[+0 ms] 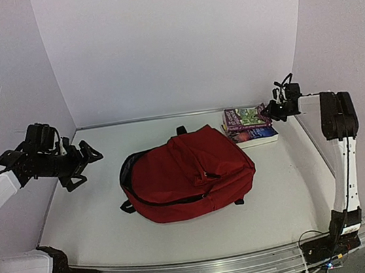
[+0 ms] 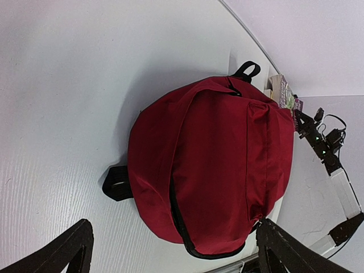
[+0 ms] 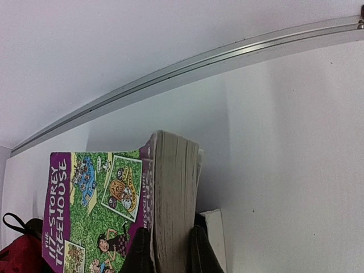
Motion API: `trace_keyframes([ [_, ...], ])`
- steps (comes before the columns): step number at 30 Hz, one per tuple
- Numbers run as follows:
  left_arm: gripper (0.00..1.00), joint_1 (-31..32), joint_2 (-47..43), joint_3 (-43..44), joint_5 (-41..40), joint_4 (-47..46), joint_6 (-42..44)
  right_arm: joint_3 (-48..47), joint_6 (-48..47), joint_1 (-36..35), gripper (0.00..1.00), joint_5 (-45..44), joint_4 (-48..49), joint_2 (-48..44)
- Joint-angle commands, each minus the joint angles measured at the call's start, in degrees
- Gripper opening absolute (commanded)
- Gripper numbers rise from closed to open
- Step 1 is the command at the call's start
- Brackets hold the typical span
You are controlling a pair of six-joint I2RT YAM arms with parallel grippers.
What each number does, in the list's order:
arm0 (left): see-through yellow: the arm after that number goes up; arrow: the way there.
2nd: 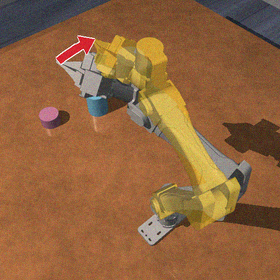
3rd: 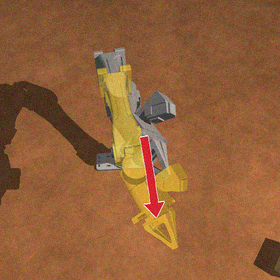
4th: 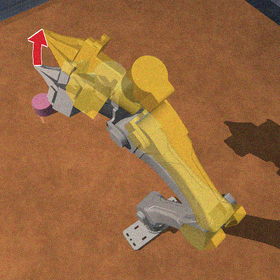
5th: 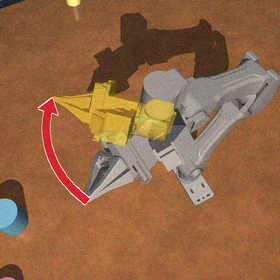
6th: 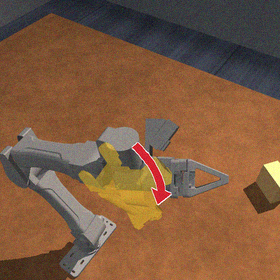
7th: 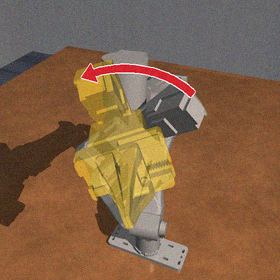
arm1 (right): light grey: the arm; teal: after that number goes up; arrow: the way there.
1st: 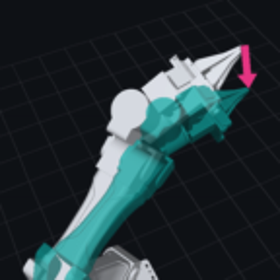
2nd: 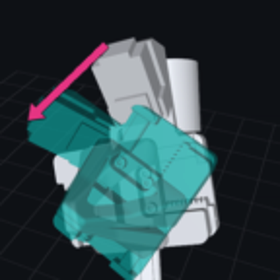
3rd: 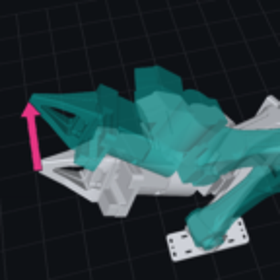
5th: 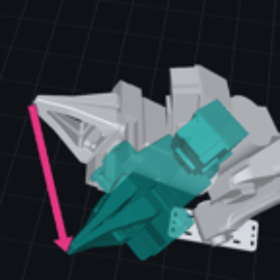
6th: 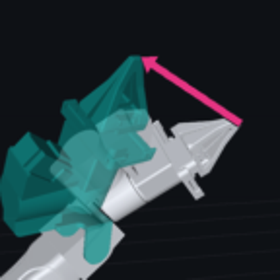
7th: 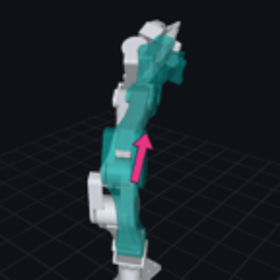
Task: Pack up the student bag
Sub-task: Pick up the book from the center of the board.
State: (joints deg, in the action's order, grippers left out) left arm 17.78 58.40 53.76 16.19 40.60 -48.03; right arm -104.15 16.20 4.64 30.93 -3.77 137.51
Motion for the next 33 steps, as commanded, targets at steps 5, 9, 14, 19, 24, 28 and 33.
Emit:
trace_keyframes([
  [5,1.00,-0.27,-0.67,-0.12,-0.68,-1.80,0.01,11.03,0.64,2.04,0.00,-8.88,-0.04,-16.24],
  [9,1.00,-0.25,-0.43,-0.07,0.87,-4.23,1.92,16.40,2.08,2.04,0.00,-10.08,0.48,-25.58],
  [14,0.90,-0.01,1.83,1.85,4.88,-7.97,6.16,22.03,5.65,2.03,0.00,-8.06,1.20,-35.89],
  [19,0.90,2.66,5.98,4.97,7.46,-14.61,7.83,25.92,9.47,0.38,0.00,-3.78,2.14,-45.77],
  [24,0.91,10.25,12.74,9.58,9.55,-24.12,8.27,28.79,12.05,-6.39,0.00,-3.08,3.03,-54.39],
  [28,0.90,15.01,17.43,12.57,12.76,-33.65,7.27,30.35,15.84,-14.44,0.00,-1.80,7.39,-57.98],
  [33,0.92,19.14,21.99,14.61,16.18,-44.35,6.22,31.31,22.37,-23.20,0.00,1.41,16.56,-57.13],
])
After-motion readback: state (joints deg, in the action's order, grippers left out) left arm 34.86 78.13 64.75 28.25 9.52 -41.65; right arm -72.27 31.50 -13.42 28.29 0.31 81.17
